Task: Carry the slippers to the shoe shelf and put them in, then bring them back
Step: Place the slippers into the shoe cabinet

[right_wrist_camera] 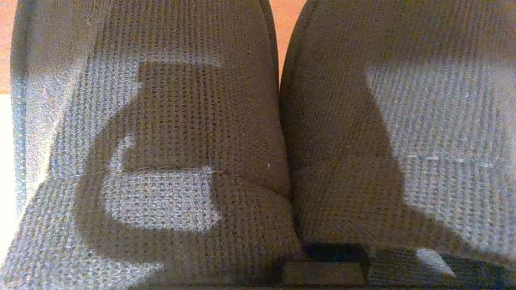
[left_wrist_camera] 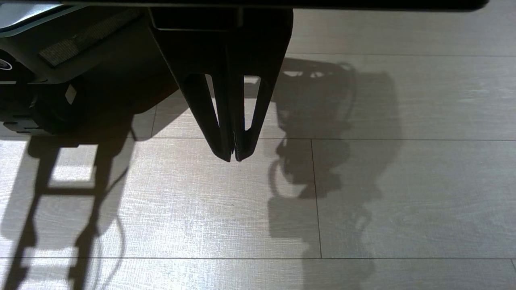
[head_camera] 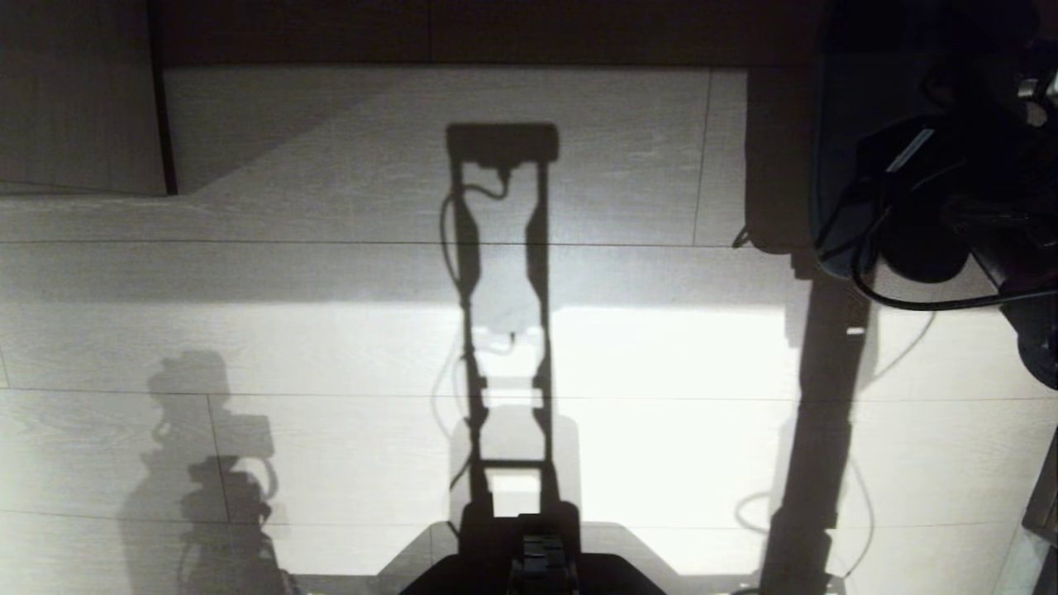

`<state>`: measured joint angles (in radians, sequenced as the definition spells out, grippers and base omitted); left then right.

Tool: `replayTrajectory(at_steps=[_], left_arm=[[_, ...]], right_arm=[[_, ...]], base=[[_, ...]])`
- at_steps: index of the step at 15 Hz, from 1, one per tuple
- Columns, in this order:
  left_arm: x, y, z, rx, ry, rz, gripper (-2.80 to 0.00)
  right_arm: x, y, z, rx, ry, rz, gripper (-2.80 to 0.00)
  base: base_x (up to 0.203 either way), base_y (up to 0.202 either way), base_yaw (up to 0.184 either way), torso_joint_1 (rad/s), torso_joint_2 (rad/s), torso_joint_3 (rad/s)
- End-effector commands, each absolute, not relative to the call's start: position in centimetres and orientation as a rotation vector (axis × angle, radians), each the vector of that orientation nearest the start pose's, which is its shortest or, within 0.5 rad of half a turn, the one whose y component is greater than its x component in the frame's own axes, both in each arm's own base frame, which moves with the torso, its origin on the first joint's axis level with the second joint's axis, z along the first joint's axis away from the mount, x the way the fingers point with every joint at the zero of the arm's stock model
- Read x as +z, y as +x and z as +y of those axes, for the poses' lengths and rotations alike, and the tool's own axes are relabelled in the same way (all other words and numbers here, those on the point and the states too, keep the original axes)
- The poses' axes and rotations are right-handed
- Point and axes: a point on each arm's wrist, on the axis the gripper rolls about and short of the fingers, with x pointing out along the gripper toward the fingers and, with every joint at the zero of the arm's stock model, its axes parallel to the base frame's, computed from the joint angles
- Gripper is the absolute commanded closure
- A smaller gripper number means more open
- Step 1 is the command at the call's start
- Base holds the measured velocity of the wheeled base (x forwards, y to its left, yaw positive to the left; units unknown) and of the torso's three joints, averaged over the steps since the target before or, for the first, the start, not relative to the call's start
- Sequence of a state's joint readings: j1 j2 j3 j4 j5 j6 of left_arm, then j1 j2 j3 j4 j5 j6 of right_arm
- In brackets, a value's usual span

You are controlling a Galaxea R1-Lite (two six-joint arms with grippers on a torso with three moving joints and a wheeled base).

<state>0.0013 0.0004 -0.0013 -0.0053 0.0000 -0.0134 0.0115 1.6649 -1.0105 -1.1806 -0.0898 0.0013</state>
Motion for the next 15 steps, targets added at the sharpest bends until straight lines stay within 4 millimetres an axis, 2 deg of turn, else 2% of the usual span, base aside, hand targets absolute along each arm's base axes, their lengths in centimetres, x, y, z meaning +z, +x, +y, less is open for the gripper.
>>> replayTrajectory(at_steps=[1, 3, 5, 9, 13, 15], left_arm=[[7.7, -2.3, 0.0, 0.001, -0.014, -0.008, 0.0], [7.7, -2.3, 0.0, 0.001, -0.014, -0.008, 0.0], [7.7, -2.3, 0.0, 0.001, -0.014, -0.008, 0.0], [7.7, -2.3, 0.0, 0.001, -0.014, -0.008, 0.0], [7.7, -2.3, 0.0, 0.001, -0.014, -0.008, 0.0], [7.7, -2.3, 0.0, 0.001, -0.014, -0.007, 0.0]], right_arm=[[33.1, 25.5, 0.1, -0.075, 0.033, -0.607, 0.0], [32.9, 22.9, 0.1, -0.074, 0.03, -0.58, 0.0], [31.9, 21.5, 0.1, -0.073, 0.025, -0.538, 0.0], [28.0, 17.3, 0.1, -0.064, 0.017, -0.429, 0.0], [25.1, 13.5, 0.1, -0.05, 0.01, -0.334, 0.0], [23.8, 10.8, 0.1, -0.042, 0.007, -0.311, 0.0]], base=[[0.0, 0.0, 0.0, 0.0, 0.0, 0.0], [0.0, 0.0, 0.0, 0.0, 0.0, 0.0], [0.0, 0.0, 0.0, 0.0, 0.0, 0.0], [0.0, 0.0, 0.0, 0.0, 0.0, 0.0], [0.0, 0.0, 0.0, 0.0, 0.0, 0.0], [0.0, 0.0, 0.0, 0.0, 0.0, 0.0]])
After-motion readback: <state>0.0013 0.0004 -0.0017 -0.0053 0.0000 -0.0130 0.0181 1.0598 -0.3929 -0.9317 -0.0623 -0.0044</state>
